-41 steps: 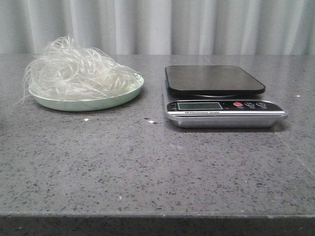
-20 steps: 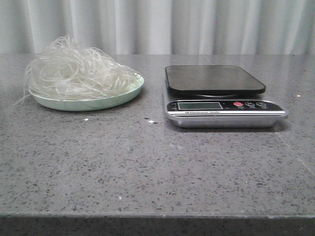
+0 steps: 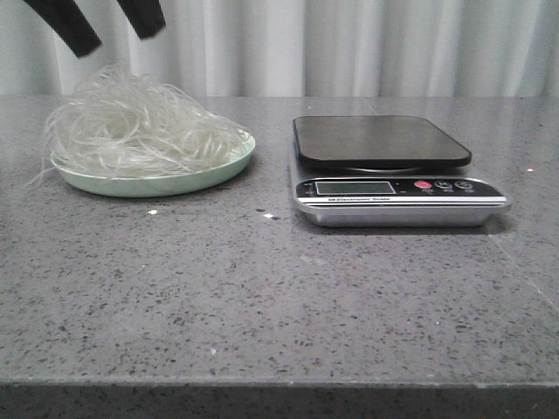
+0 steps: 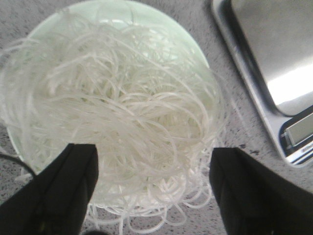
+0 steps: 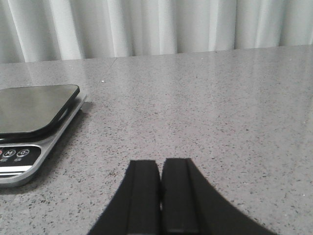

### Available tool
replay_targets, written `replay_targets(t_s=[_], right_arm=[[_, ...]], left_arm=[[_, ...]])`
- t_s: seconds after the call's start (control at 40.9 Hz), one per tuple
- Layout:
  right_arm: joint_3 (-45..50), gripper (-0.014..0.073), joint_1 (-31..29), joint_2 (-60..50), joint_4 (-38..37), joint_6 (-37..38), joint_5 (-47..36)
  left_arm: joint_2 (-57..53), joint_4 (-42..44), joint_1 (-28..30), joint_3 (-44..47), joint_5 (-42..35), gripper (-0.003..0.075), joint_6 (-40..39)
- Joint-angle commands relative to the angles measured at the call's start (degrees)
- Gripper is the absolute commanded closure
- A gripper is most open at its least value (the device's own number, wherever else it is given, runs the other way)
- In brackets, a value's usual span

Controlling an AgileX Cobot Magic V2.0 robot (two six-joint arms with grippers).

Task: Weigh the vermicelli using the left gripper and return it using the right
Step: 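Lower the left gripper onto the vermicelli pile and close it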

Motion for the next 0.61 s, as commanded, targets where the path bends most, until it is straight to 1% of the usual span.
replay_targets(t_s=[0.0,0.122,0.171,0.44,0.538,0.587], right_arm=[[-0.45,0.0444,0.06,-0.99,-0.87,-0.21,-4.75],[-0.45,0.0444,0.06,-0.99,-0.87,-0.21,-4.75],[-0.45,0.0444,0.06,-0.99,-0.87,-0.21,-4.75],[-0.45,0.0444,0.06,-0.99,-0.87,-0.21,-4.75],[-0.45,0.0444,0.06,-0.99,-0.87,-0.21,-4.75],[-0.45,0.0444,0.06,-0.99,-0.87,-0.21,-4.75]], left_arm=[[-0.63,2.54,-2.21,-2.00,-1.10,0.0184,0.36],[1.45,8.92,-4.47,-2.00,-1.00,0.0184,0.36],[2.30,10.20,-4.94,-2.00,-1.33,0.0184,0.36],[7.08,10.85,-5.18,-2.00,-1.76,0.0185,0.36],[8.30,10.85,-5.18,-2.00,-1.65,0.0217,0.36],[8.56,10.85,-5.18,-2.00,-1.77,0.0260,0.36]])
